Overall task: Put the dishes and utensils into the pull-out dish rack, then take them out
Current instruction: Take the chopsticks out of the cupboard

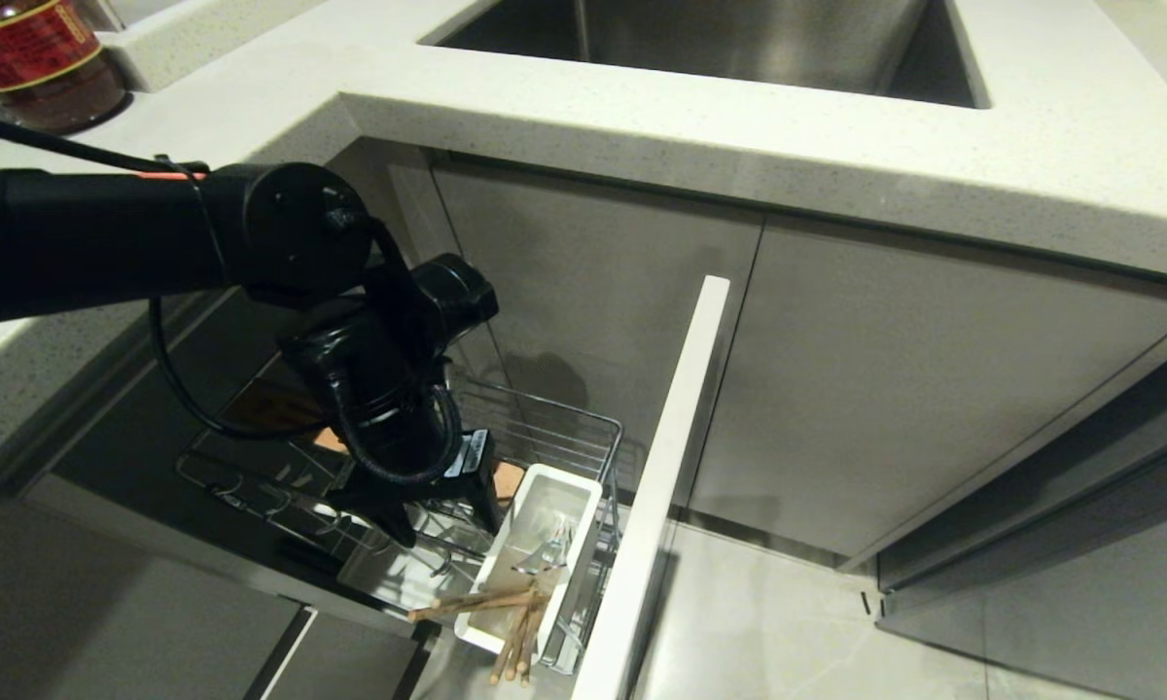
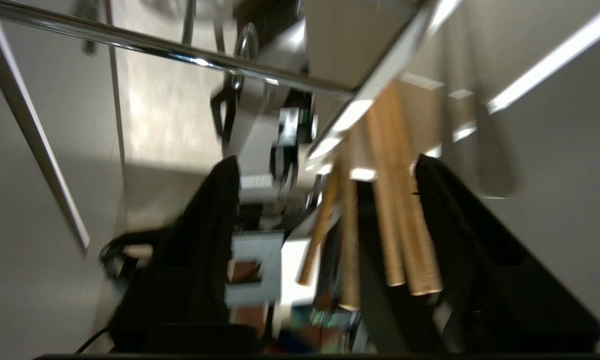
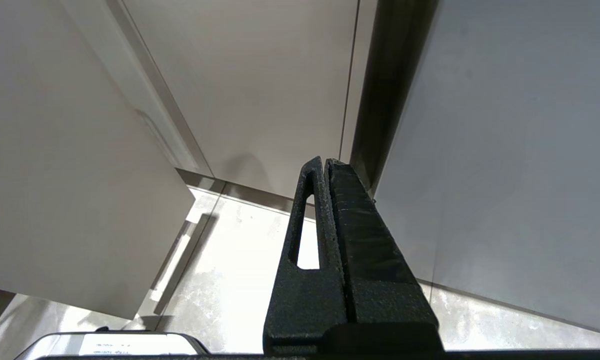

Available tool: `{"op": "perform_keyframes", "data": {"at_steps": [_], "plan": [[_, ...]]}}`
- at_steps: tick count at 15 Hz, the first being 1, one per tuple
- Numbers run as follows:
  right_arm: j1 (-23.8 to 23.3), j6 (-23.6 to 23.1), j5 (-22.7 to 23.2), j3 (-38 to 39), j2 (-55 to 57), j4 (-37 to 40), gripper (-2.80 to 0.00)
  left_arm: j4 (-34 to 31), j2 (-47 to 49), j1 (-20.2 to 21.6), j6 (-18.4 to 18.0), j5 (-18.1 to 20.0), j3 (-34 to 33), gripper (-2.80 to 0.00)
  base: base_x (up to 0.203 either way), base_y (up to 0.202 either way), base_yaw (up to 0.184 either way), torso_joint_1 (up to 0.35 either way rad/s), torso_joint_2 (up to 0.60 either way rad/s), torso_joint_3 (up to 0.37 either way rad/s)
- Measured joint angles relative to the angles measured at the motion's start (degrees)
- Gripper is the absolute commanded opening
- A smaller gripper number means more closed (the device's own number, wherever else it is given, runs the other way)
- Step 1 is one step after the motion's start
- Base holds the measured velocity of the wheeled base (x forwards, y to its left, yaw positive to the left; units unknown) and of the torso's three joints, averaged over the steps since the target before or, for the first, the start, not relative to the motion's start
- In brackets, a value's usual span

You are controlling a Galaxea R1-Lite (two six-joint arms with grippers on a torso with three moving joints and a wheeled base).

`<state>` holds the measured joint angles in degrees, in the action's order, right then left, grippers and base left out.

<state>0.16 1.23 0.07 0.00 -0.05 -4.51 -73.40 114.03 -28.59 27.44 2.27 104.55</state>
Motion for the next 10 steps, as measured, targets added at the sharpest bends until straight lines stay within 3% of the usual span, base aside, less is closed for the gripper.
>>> {"op": "perform_keyframes", "data": {"at_steps": [5,10], "plan": [[0.0,-0.01,0.0,0.0,0.0,0.0,-2.8,-6.22,4.14,3.41,-9.71,10.22,0.67,0.0,0.0,0.0,0.0,0.0,0.0,0.0],[0.0,-0.01,0.0,0.0,0.0,-0.02,-2.8,-10.71,6.19,3.87,-16.56,12.28,0.4,0.0,0.0,0.0,0.0,0.0,0.0,0.0]]}}
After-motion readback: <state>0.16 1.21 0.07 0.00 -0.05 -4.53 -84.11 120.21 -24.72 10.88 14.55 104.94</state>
